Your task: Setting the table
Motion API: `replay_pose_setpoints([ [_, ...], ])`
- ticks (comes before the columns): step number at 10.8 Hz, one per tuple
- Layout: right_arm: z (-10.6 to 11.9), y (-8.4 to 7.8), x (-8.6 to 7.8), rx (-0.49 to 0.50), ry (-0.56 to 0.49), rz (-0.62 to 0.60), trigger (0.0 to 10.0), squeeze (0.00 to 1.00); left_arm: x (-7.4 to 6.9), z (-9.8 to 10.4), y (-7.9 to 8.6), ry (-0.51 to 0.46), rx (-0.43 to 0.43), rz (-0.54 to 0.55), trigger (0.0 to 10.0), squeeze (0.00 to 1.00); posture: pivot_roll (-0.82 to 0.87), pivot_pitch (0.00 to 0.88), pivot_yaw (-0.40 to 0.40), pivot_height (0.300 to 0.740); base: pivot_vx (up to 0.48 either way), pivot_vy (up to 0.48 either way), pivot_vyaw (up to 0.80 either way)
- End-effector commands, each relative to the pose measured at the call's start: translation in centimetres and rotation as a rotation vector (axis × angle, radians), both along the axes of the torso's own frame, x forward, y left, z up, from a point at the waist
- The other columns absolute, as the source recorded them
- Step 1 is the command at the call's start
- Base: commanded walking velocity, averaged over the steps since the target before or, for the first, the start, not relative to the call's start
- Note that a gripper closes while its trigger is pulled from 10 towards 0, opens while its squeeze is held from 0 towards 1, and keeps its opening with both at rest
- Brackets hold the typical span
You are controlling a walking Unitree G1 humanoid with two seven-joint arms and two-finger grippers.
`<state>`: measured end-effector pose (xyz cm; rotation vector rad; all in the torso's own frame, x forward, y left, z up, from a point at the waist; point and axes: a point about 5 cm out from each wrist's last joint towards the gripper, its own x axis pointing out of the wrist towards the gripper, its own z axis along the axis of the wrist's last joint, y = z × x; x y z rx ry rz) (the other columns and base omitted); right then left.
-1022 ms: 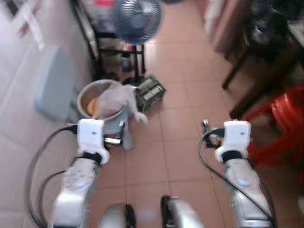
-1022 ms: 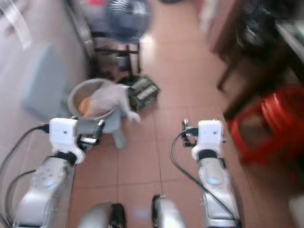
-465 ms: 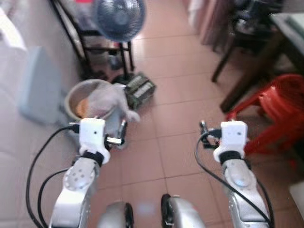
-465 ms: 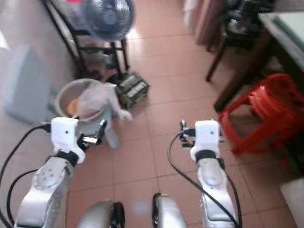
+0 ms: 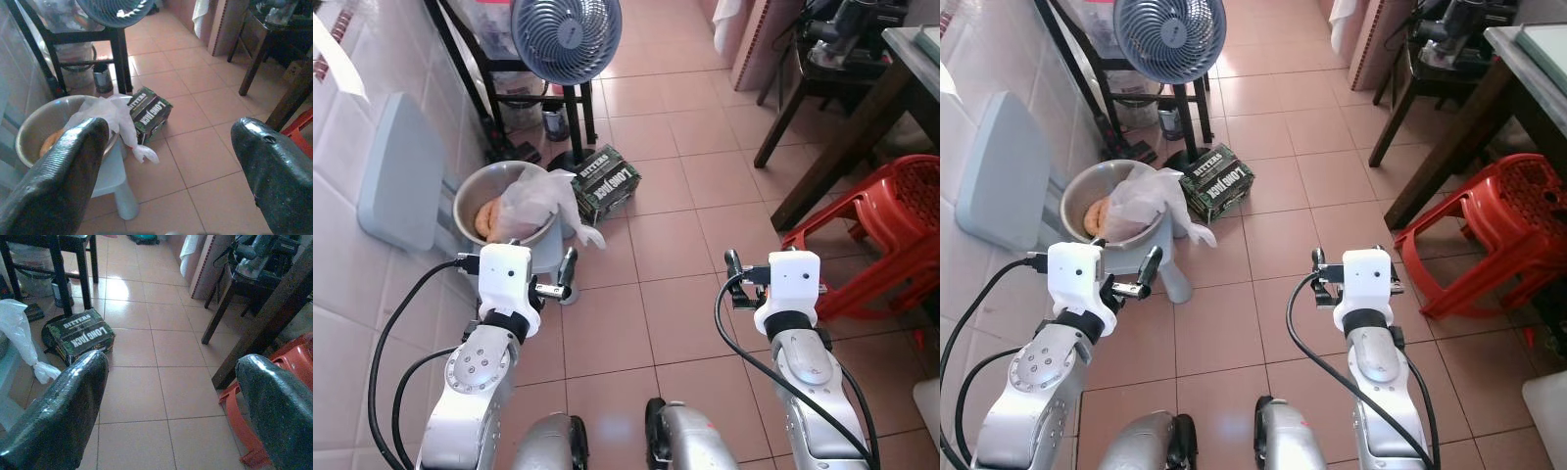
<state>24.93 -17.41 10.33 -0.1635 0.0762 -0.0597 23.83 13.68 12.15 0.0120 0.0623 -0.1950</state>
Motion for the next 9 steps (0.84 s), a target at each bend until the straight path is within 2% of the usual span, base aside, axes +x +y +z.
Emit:
replay_pose_setpoints([
  [1,-0.05,-0.17,-0.25,-0.001,0.008,-0.011,10.0,0.00,-0.21,-0.13,-0.02,0.012,0.001,-0.007,10.0,0.00,-0.01,0.220,0.011,0.740,0.000,0.000,0.00],
  [9,-0.05,-0.17,-0.25,-0.001,0.008,-0.011,10.0,0.00,-0.21,-0.13,-0.02,0.012,0.001,-0.007,10.0,0.00,-0.01,0.220,0.011,0.740,0.000,0.000,0.00],
])
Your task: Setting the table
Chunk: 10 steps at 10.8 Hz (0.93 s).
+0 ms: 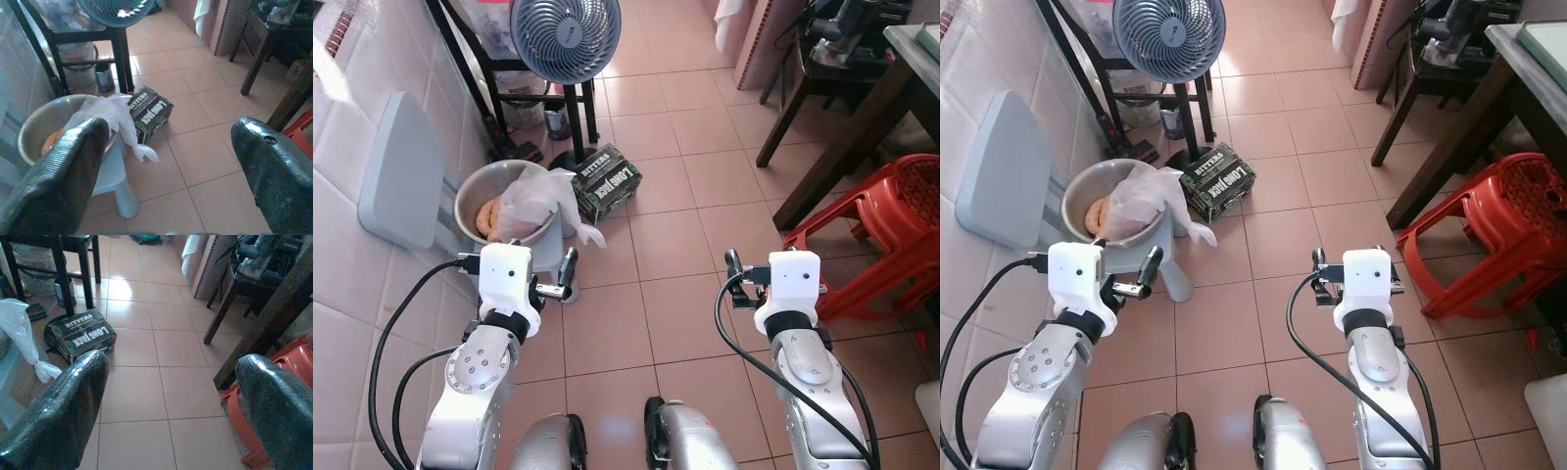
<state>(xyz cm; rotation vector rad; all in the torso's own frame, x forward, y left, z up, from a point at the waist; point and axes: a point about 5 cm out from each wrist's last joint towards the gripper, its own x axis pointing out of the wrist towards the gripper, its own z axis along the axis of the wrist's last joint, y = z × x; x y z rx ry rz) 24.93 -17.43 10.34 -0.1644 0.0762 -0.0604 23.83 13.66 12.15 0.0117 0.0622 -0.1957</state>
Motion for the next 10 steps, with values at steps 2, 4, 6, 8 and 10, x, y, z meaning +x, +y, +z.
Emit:
replay_pose_setpoints([
  [2,-0.1,-0.1,-0.2,0.000,0.008,-0.010,10.0,0.00,-0.2,-0.1,0.0,0.012,0.001,-0.007,10.0,0.00,-0.01,0.220,0.011,0.740,0.000,0.000,0.00],
  [4,-0.1,-0.1,-0.2,0.000,0.008,-0.010,10.0,0.00,-0.2,-0.1,0.0,0.012,0.001,-0.007,10.0,0.00,-0.01,0.220,0.011,0.740,0.000,0.000,0.00],
  [6,-0.1,-0.1,-0.2,0.000,0.008,-0.010,10.0,0.00,-0.2,-0.1,0.0,0.012,0.001,-0.007,10.0,0.00,-0.01,0.220,0.011,0.740,0.000,0.000,0.00],
  [8,0.8,1.2,0.1,0.101,-0.044,0.077,10.0,0.00,-0.1,0.4,0.1,-0.008,0.018,0.001,10.0,0.00,0.00,0.257,0.032,0.740,0.000,0.000,0.00],
  [10,1.4,1.8,0.3,0.159,-0.078,0.116,10.0,0.00,0.0,0.5,0.2,-0.020,0.028,0.005,10.0,0.00,0.00,0.248,0.032,0.740,0.000,0.000,0.00],
])
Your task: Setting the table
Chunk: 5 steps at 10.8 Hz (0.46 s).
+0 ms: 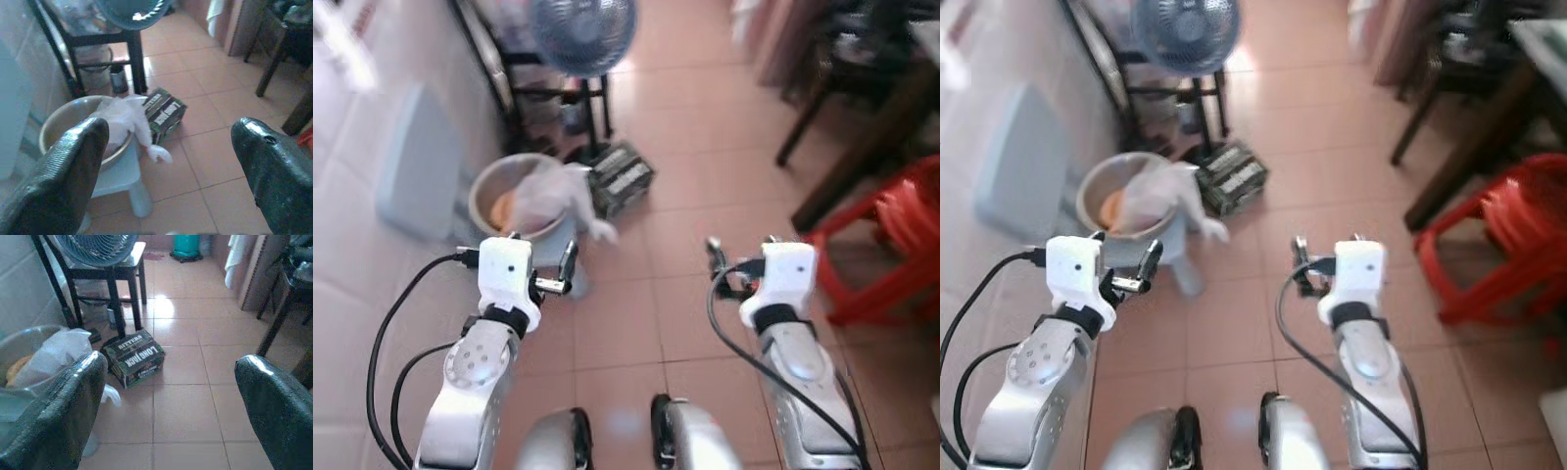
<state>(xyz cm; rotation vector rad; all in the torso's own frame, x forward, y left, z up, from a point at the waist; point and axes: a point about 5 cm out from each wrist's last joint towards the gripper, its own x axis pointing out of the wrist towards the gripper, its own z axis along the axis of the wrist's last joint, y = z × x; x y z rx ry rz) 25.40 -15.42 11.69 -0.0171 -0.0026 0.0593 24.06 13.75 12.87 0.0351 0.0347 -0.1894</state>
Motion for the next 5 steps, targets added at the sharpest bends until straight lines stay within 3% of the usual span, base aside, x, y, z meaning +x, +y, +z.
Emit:
replay_pose_setpoints([
  [1,0.3,0.0,0.0,0.002,-0.020,0.003,10.0,0.00,-0.1,-0.1,0.2,-0.001,0.015,0.015,10.0,0.00,0.01,0.236,0.029,0.740,0.000,0.000,0.00],
  [3,0.8,0.0,0.1,-0.075,-0.089,0.033,10.0,0.00,0.2,-0.2,0.7,-0.026,0.027,0.057,10.0,0.00,0.02,0.189,0.028,0.740,0.000,0.000,0.00],
  [5,0.6,0.0,0.9,-0.073,-0.097,0.010,10.0,0.00,1.4,0.2,1.2,-0.084,0.059,0.116,10.0,0.00,0.03,0.091,0.032,0.740,0.000,0.000,0.00],
])
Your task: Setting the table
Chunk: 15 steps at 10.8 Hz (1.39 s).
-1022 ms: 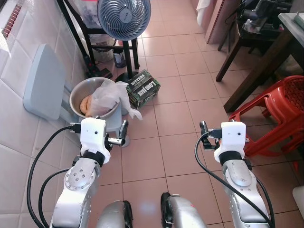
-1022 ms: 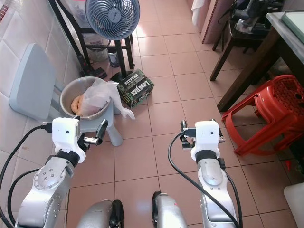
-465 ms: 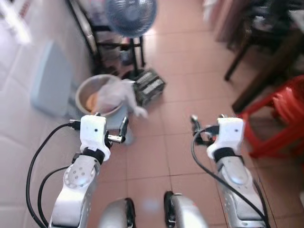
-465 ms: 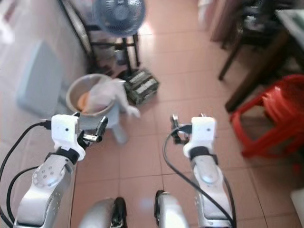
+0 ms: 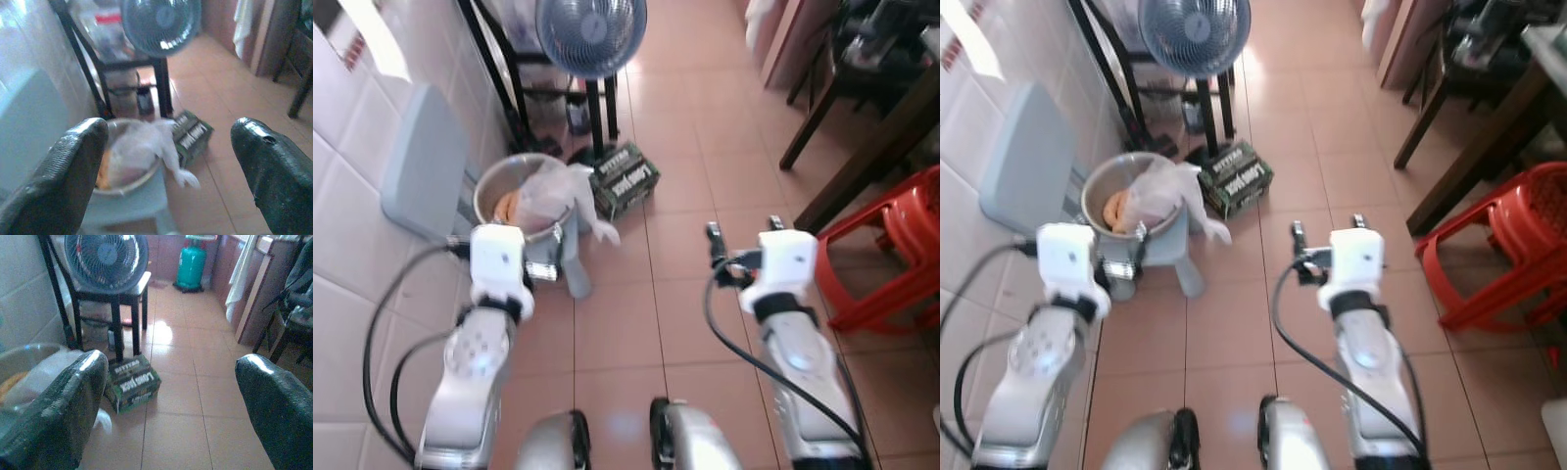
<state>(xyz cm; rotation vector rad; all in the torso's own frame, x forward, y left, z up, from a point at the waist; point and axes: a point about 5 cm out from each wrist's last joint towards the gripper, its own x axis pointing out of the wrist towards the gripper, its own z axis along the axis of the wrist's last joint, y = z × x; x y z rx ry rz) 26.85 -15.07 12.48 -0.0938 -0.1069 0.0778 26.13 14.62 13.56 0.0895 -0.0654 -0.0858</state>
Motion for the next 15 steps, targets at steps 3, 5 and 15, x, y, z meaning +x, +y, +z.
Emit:
replay_pose_setpoints([
  [3,1.6,0.6,2.3,-0.014,-0.092,0.027,10.0,0.00,1.6,0.7,-0.5,-0.060,0.018,0.016,10.0,0.00,0.02,0.014,0.053,0.740,0.000,0.000,0.00],
  [5,2.3,-0.1,2.9,-0.033,-0.125,0.009,10.0,0.00,2.2,1.1,-0.5,-0.094,0.028,0.028,10.0,0.00,0.01,0.028,0.043,0.740,0.000,0.000,0.00],
  [15,-1.0,0.4,-1.0,0.016,0.039,0.019,10.0,0.00,-0.3,-1.0,-0.1,0.011,0.001,0.023,10.0,0.00,0.02,0.172,0.021,0.740,0.000,0.000,-0.61],
])
